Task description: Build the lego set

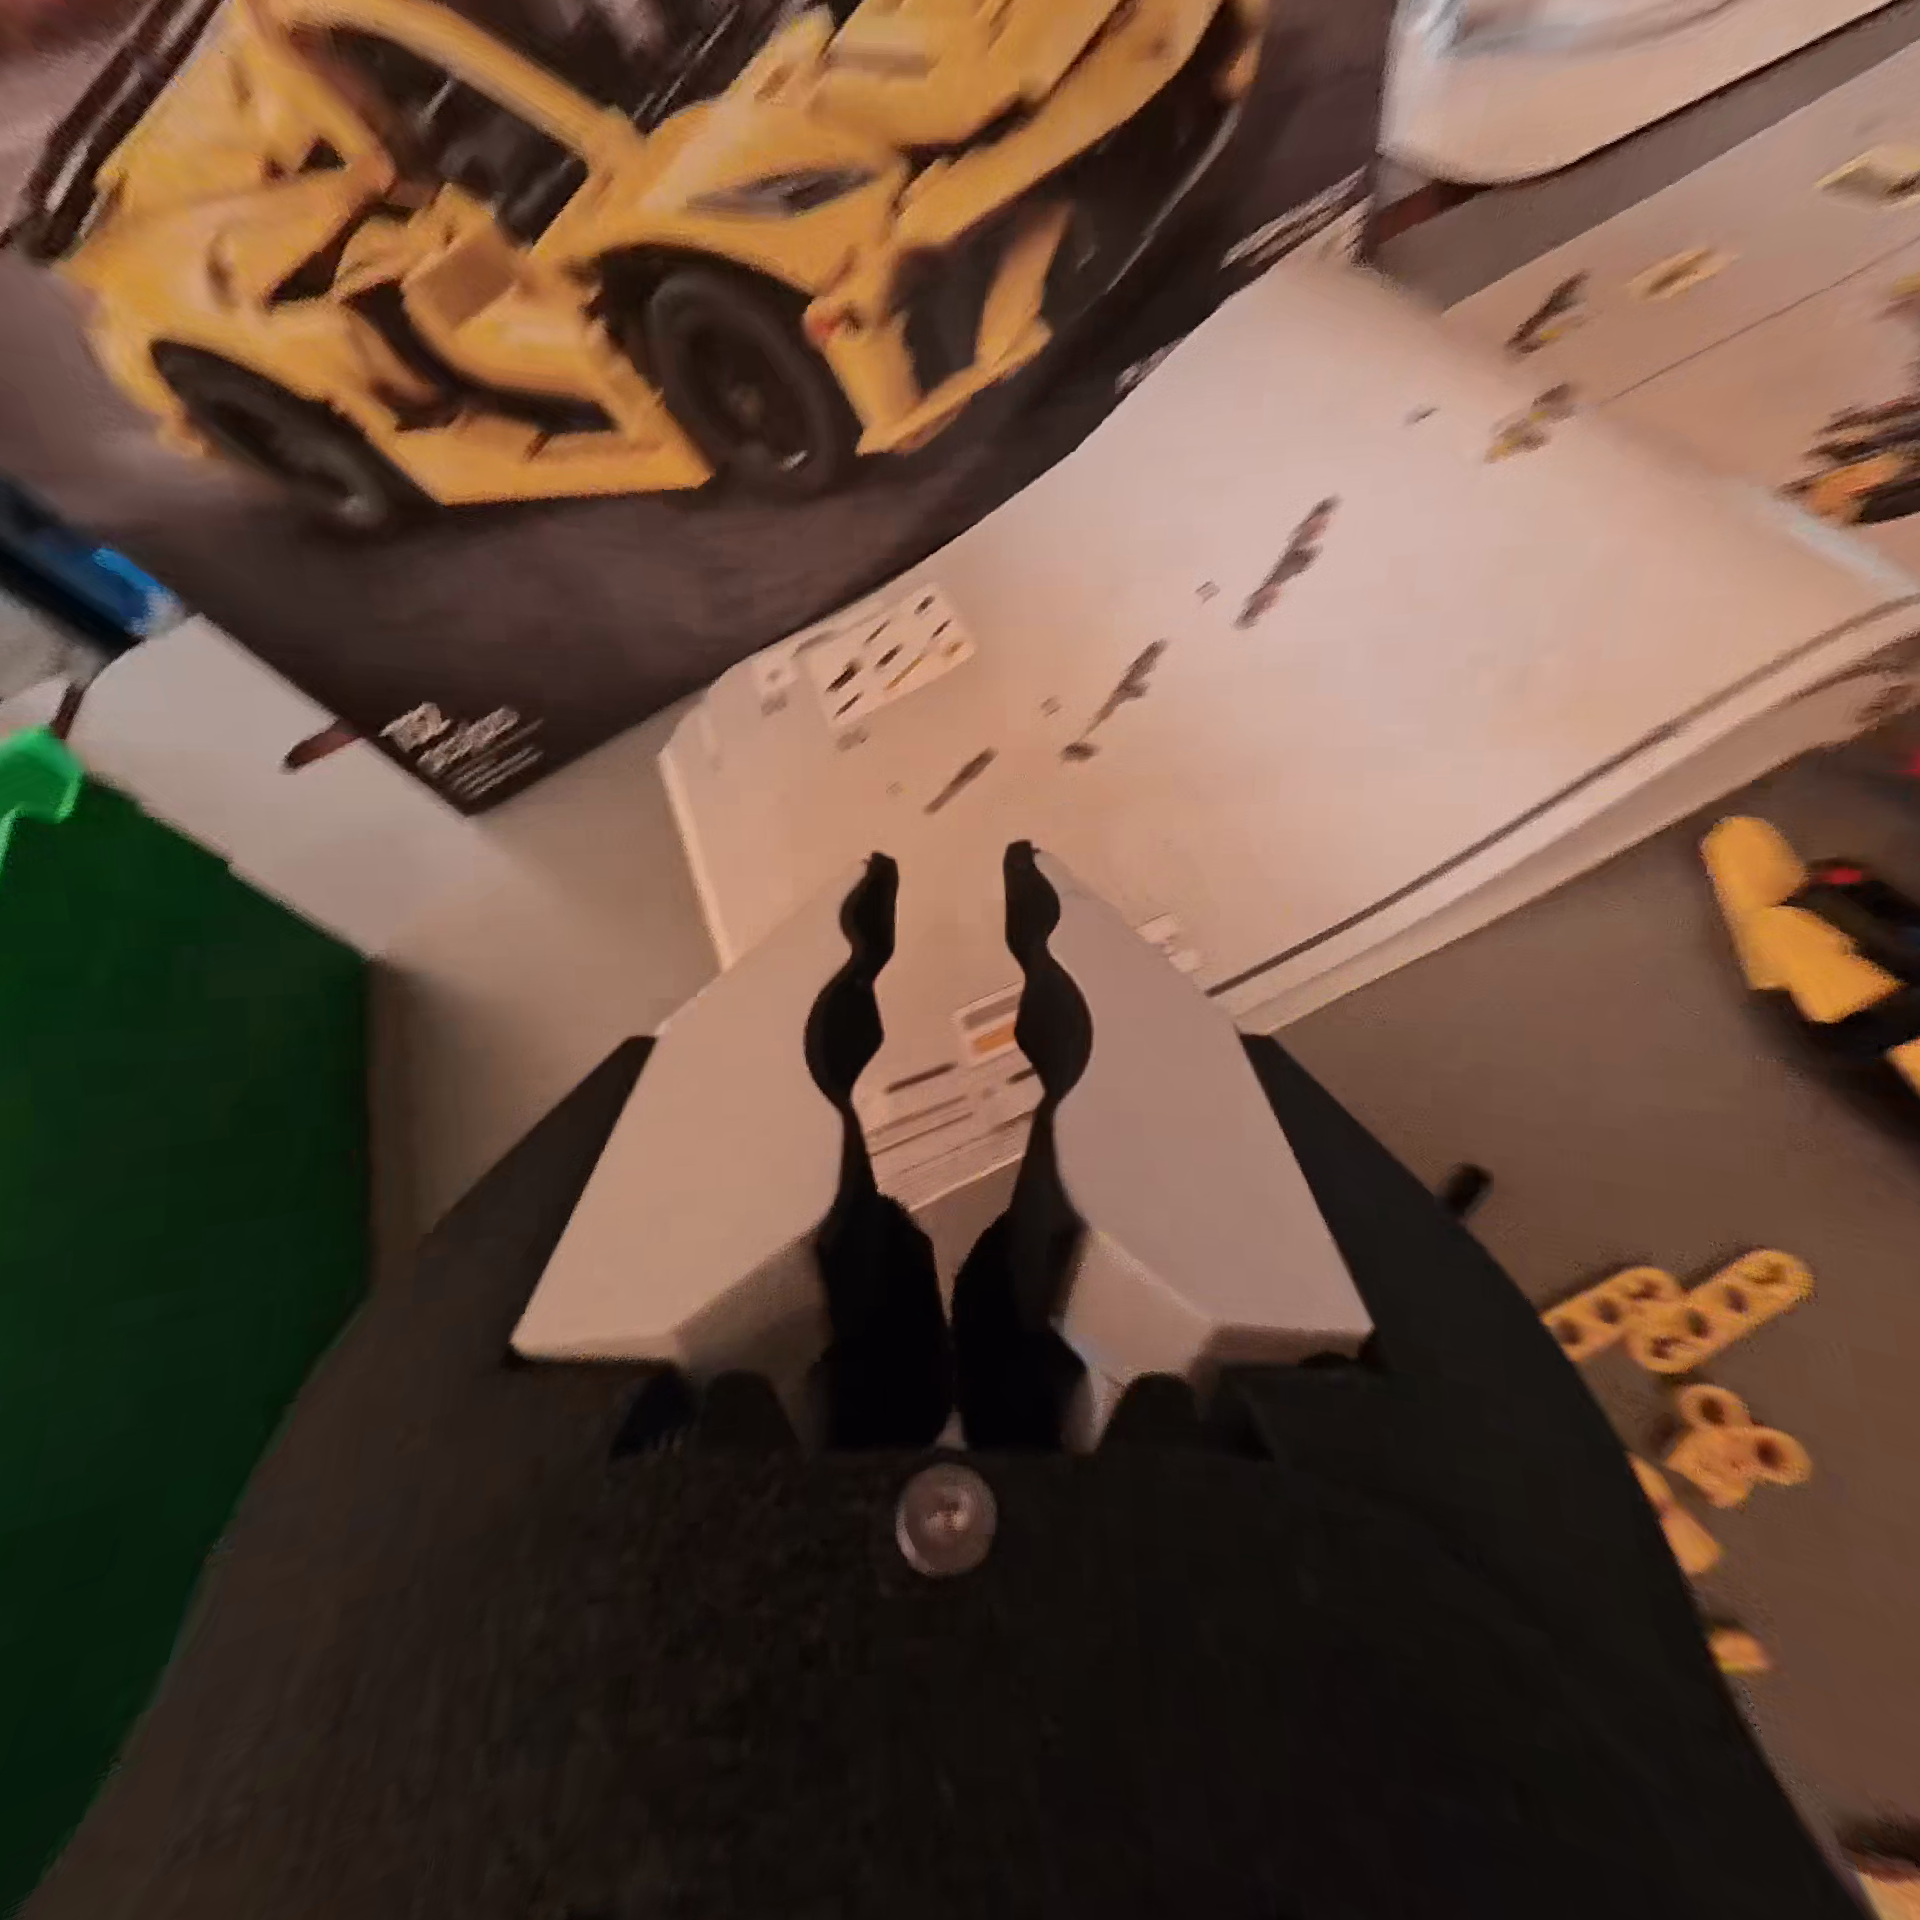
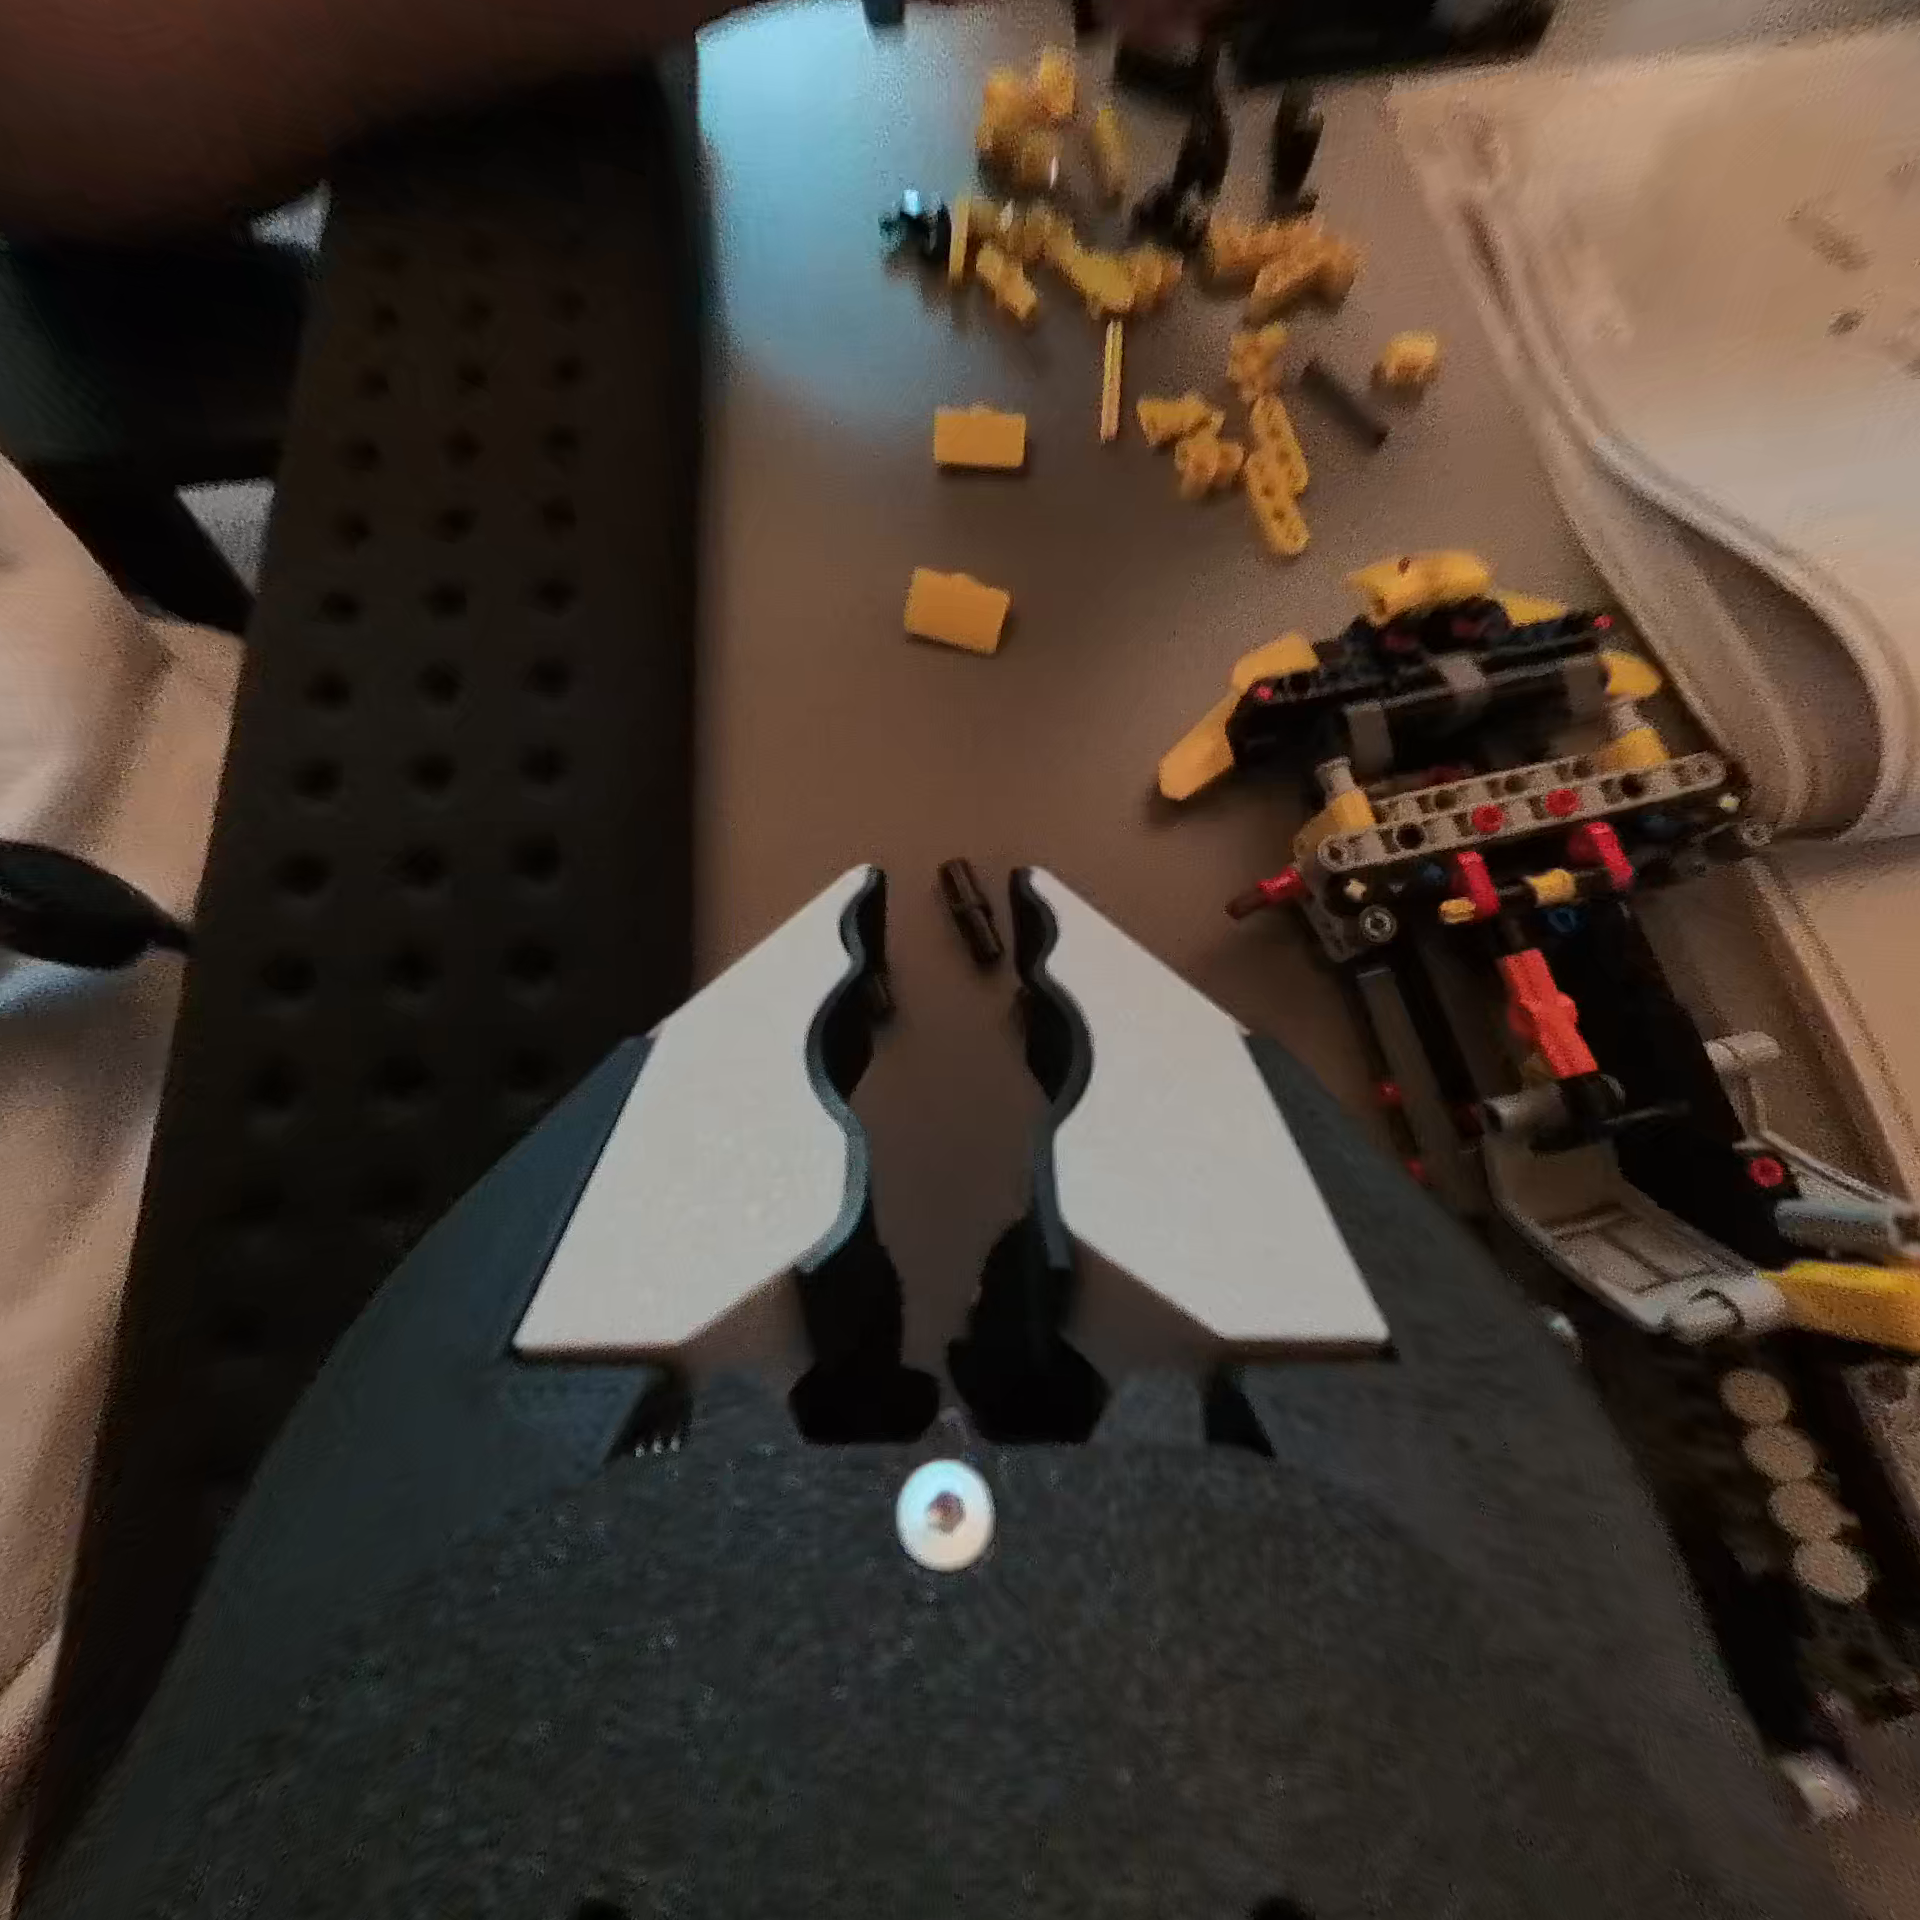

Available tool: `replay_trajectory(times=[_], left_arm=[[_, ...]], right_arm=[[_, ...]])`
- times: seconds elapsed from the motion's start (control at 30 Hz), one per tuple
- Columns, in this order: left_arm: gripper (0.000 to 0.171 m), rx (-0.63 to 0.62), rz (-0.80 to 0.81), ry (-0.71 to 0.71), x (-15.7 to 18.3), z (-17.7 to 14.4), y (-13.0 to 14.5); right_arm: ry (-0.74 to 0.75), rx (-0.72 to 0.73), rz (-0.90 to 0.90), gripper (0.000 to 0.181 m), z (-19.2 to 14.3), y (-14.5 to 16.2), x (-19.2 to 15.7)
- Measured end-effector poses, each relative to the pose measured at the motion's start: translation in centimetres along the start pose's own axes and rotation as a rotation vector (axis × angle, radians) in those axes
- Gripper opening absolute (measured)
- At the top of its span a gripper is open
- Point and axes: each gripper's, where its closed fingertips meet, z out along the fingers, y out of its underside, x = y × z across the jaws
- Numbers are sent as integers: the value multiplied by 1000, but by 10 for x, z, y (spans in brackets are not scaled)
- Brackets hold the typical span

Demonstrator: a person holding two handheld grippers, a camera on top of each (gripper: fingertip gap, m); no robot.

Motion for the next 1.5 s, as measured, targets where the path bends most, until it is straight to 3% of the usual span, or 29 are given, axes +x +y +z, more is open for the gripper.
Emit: replay_trajectory(times=[0.1,0.27,0.53,0.8,0.93,1.5], left_arm=[[18,-33,-41,-72,-22,0,7],[16,-98,5,-218,-49,-2,19],[16,-99,-66,-123,-36,3,22],[16,-144,-7,-150,-36,9,31],[16,-155,-48,-86,-27,13,35],[17,-157,-47,-49,-21,15,34]], right_arm=[[-93,-54,18,28,6,-1,6],[-164,102,52,22,10,-23,7],[-138,161,84,18,1,-21,9],[-98,18,15,21,14,8,6],[-112,-25,8,25,16,17,5],[-108,-39,-21,26,21,17,3]])
